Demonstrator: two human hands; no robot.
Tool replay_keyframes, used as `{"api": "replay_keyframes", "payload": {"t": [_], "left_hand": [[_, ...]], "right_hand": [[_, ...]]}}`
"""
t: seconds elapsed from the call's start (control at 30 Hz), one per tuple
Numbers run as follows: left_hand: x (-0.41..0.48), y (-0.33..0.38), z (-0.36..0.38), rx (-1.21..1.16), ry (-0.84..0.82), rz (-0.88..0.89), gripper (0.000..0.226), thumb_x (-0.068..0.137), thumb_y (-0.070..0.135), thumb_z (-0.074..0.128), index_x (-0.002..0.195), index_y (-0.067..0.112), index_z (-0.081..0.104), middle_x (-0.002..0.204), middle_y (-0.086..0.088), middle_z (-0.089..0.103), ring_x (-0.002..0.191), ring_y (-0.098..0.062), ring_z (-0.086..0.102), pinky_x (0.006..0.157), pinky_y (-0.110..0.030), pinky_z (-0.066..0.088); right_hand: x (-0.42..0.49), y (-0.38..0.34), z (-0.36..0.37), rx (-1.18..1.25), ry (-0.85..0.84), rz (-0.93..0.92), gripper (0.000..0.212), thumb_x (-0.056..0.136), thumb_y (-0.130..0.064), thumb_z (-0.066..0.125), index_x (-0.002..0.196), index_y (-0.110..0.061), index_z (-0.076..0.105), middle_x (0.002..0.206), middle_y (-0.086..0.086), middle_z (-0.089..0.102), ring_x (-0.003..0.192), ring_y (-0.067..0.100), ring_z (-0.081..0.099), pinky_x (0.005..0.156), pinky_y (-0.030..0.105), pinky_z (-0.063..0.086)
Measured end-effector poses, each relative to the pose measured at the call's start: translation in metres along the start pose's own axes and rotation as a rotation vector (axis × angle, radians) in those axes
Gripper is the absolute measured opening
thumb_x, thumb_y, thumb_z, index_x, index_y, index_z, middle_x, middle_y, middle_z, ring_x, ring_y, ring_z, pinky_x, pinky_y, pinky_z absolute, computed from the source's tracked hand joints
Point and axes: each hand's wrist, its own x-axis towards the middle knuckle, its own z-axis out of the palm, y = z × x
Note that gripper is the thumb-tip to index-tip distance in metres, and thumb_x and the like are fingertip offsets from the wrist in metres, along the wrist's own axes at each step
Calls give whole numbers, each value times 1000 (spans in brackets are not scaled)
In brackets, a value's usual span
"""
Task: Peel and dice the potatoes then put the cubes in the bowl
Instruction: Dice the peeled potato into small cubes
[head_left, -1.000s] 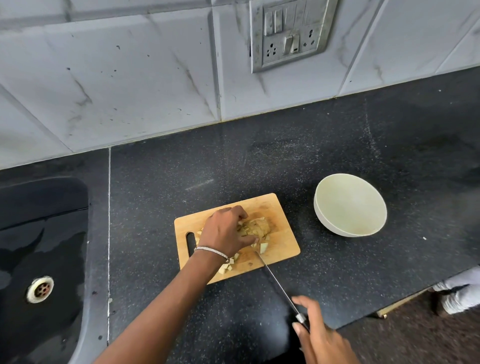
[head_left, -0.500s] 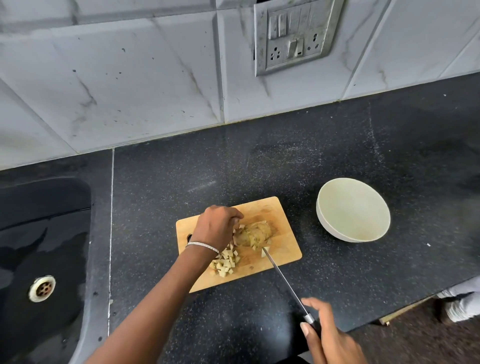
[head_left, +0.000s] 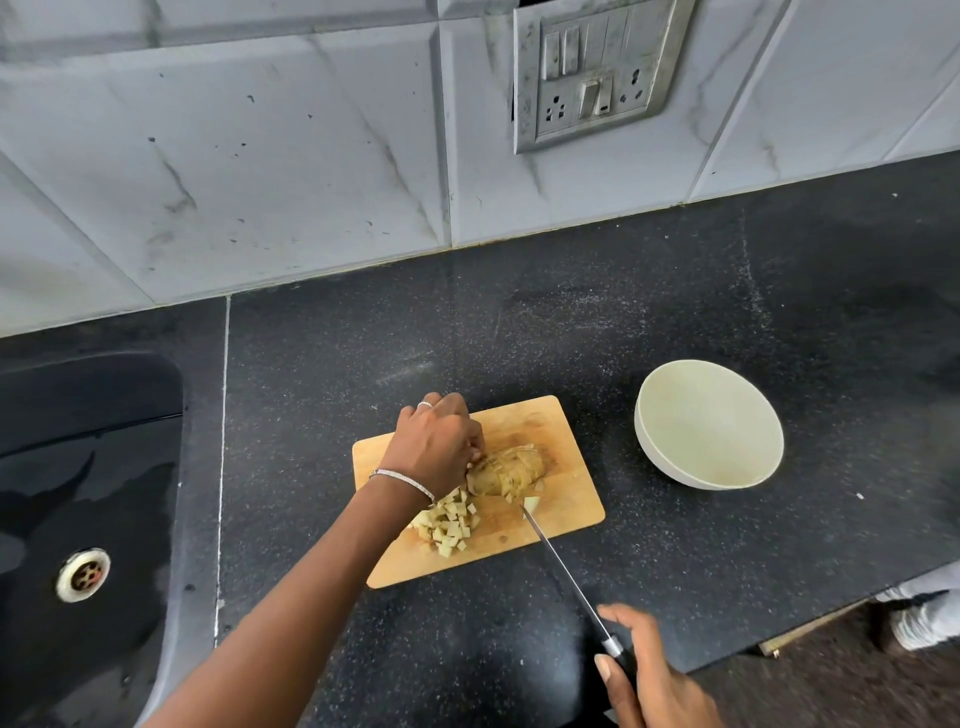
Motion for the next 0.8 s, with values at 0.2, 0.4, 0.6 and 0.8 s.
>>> {"api": "replay_keyframes", "payload": {"t": [0.2,0.4,0.6,0.8], "left_hand": [[-12,3,-7,-8,-34,19,25,98,28,47,112,36,66,128,12,49,116,-16,42,91,-37,34],[-40,6,2,7,-4,-101,44,79,60,62,117,39,62,137,15,44,129,-16,35,101,-40,24],[-50,13,24,-86,159,-197,37,73,53,73,106,35,70,128,12,54,123,-18,42,95,-41,31],[-50,13,32,-123,207,-245,42,69,54,76,106,36,71,121,12,60,118,-20,48,90,-42,32]], "right_hand": [[3,6,7,35,15,-66,46,92,-62,35,104,-80,-6,63,-16,59,59,7,60,55,16,47],[7,-1,0,44,-20,-103,41,96,-49,41,111,-69,9,64,-18,60,62,3,62,62,16,51],[19,-11,-2,142,-37,-174,30,96,-51,36,120,-61,21,57,-16,55,56,10,61,58,27,49],[40,-43,-4,128,-31,-332,46,100,-43,30,141,-59,18,54,-20,42,48,1,48,44,19,34]]}}
